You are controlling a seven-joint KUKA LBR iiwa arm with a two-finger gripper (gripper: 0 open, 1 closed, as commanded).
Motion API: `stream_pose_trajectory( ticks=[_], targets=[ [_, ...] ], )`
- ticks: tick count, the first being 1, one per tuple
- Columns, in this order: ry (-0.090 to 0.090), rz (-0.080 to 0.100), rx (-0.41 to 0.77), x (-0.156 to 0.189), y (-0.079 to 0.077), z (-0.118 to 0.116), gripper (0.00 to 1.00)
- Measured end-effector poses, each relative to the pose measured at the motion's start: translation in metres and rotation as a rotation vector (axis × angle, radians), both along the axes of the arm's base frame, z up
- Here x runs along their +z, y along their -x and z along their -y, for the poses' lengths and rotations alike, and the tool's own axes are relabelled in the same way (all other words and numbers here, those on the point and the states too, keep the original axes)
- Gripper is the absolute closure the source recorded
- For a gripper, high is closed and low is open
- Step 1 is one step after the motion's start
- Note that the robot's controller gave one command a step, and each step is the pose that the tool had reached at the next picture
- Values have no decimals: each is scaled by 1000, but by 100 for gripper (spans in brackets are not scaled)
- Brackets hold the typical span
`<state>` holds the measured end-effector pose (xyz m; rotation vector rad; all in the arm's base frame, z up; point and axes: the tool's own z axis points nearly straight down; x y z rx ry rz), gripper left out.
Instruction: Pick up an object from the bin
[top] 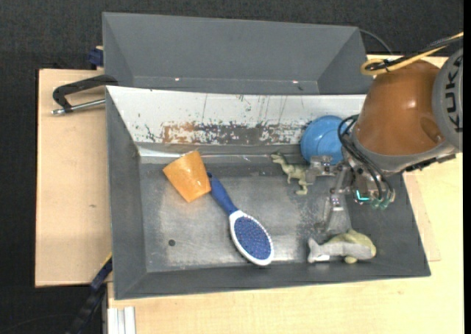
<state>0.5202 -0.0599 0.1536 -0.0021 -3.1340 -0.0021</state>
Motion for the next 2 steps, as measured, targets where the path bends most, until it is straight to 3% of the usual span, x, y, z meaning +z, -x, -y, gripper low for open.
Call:
stream_pose_trajectory(
  ticks=[1, 2],
  targets=[
    [-1, 18, -205, 23, -67, -30, 0],
    [2, 5, -93, -41, -81, 9, 0]
  ],
)
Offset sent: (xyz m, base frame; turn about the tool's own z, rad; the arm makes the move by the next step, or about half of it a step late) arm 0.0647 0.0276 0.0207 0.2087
